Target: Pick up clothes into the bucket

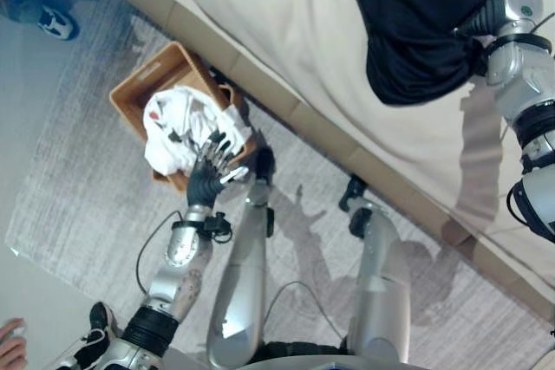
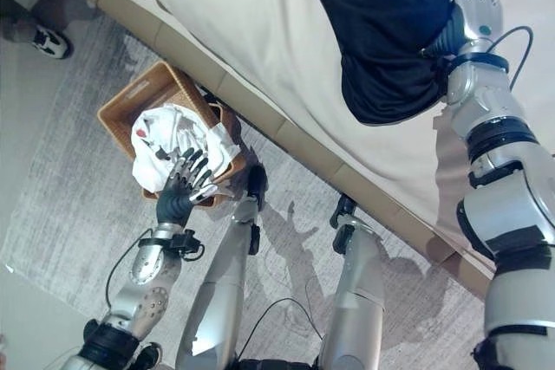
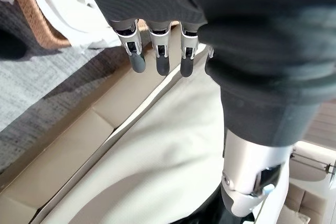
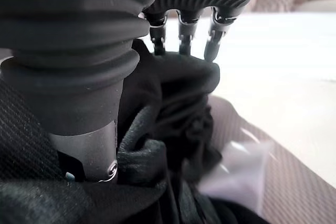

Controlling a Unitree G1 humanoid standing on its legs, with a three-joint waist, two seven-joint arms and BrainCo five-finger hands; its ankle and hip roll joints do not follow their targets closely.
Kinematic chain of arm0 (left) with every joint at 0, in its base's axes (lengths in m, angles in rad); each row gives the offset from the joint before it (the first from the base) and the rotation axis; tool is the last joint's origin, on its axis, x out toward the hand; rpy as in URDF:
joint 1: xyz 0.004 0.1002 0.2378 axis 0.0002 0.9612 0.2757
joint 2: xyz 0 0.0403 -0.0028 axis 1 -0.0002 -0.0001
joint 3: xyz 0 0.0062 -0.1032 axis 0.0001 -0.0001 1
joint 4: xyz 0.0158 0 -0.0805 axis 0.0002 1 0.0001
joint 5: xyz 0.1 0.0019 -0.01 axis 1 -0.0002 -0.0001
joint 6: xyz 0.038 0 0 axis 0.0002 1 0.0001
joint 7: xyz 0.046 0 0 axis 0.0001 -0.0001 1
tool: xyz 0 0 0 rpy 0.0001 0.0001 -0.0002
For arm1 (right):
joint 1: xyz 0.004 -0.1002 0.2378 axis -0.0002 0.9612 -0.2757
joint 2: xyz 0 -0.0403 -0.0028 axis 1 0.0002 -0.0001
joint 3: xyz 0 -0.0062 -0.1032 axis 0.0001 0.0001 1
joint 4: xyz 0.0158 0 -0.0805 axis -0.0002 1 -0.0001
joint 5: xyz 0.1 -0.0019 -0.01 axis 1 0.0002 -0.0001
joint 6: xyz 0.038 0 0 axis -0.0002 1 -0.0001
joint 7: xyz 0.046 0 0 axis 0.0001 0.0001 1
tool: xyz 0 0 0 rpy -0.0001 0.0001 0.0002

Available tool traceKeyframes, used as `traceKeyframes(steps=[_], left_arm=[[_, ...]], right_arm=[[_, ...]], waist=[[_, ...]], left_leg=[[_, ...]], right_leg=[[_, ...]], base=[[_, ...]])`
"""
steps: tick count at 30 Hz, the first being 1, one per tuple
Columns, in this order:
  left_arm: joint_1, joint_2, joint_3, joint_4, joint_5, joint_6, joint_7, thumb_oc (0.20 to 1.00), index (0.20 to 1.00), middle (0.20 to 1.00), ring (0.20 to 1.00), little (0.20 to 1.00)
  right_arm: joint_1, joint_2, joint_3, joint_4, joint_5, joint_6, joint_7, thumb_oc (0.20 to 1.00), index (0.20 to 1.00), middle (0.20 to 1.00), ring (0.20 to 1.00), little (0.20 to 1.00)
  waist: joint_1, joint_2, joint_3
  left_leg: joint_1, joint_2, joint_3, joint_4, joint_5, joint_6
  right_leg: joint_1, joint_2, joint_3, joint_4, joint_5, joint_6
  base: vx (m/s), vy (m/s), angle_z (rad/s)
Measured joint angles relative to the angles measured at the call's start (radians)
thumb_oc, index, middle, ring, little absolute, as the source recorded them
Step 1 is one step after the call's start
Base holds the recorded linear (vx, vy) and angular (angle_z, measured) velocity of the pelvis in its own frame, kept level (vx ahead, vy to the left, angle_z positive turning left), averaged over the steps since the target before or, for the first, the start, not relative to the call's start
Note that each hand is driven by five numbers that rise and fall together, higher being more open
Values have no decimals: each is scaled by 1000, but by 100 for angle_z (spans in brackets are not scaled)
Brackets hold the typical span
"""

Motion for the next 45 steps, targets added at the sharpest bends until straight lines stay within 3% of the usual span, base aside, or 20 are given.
traceKeyframes(steps=[5,6,7,19,22,28,29,33,37,41,42,45], left_arm=[[0,3,1,0,0,0,-6,1000,1000,1000,1000,1000],[0,3,1,0,0,0,-9,1000,1000,1000,1000,1000],[0,3,1,0,0,0,-11,1000,1000,1000,1000,1000],[-1,9,2,0,0,0,-10,1000,1000,1000,1000,1000],[-12,4,3,4,0,1,-6,1000,1000,1000,1000,1000],[-38,-5,11,16,24,0,19,1000,1000,1000,1000,1000],[-40,-6,22,24,56,0,30,1000,1000,1000,1000,1000],[-38,2,48,89,142,2,60,1000,1000,1000,1000,1000],[-33,33,66,99,270,3,90,1000,1000,1000,1000,1000],[-70,66,69,121,395,21,101,1000,1000,1000,1000,1000],[-93,66,71,127,423,22,105,1000,1000,1000,1000,1000],[-131,73,64,173,484,43,107,1000,1000,1000,1000,1000]], right_arm=[[-2,-1,28,2,-3,-7,23,1000,1000,1000,1000,1000],[-3,-1,32,2,-6,-7,23,573,573,573,573,573],[-5,-2,46,2,-7,-7,24,200,200,200,200,200],[-49,-7,63,6,-18,-8,40,200,200,200,200,200],[-7,-7,-8,-46,6,-8,27,200,200,200,200,200],[236,-11,-206,-390,120,-31,-27,200,200,200,200,200],[349,0,-322,-537,165,-47,-38,200,200,200,200,200],[547,-13,-381,-762,181,-104,-42,200,200,200,200,200],[740,-27,-460,-901,244,-156,12,200,200,200,200,200],[783,-30,-466,-961,353,-179,113,200,200,200,200,200],[786,-32,-465,-977,380,-186,146,200,200,200,200,200],[787,-33,-447,-1069,428,-189,226,200,200,200,200,200]], waist=[[1,0,0],[2,1,0],[3,1,0],[24,2,-1],[22,2,-1],[9,1,-1],[8,1,-2],[-21,-2,-2],[-59,-14,-10],[-69,-25,-25],[-90,-31,-41],[-92,-40,-79]], left_leg=[[0,-2,-2,0,0,0],[0,-3,-4,-1,0,0],[-1,-4,-4,-2,0,0],[-31,-18,-19,-18,16,4],[-15,-18,-20,-17,16,4],[94,-11,-23,-44,14,3],[133,-7,-26,-67,15,3],[245,4,-25,-106,11,7],[382,20,-18,-179,11,13],[474,38,5,-222,19,12],[497,42,9,-232,13,14],[580,55,36,-267,17,10]], right_leg=[[0,-7,0,5,-1,0],[0,-9,-1,6,-1,-1],[-1,-10,-1,6,-2,-1],[-32,-27,-15,15,-9,-2],[-10,-27,-21,12,-8,-2],[113,-18,-38,-33,-4,-1],[155,-14,-49,-51,-4,0],[272,3,-59,-112,1,9],[412,21,-69,-198,6,39],[511,52,-69,-274,50,51],[536,55,-67,-299,54,49],[618,75,-60,-368,83,53]], base=[[-4,1,2],[-15,9,4],[-17,11,5],[-6,2,5],[-19,6,1],[6,-9,0],[68,-16,1],[79,-14,-3],[141,1,-7],[121,9,-19],[181,13,-22],[129,1,-23]])
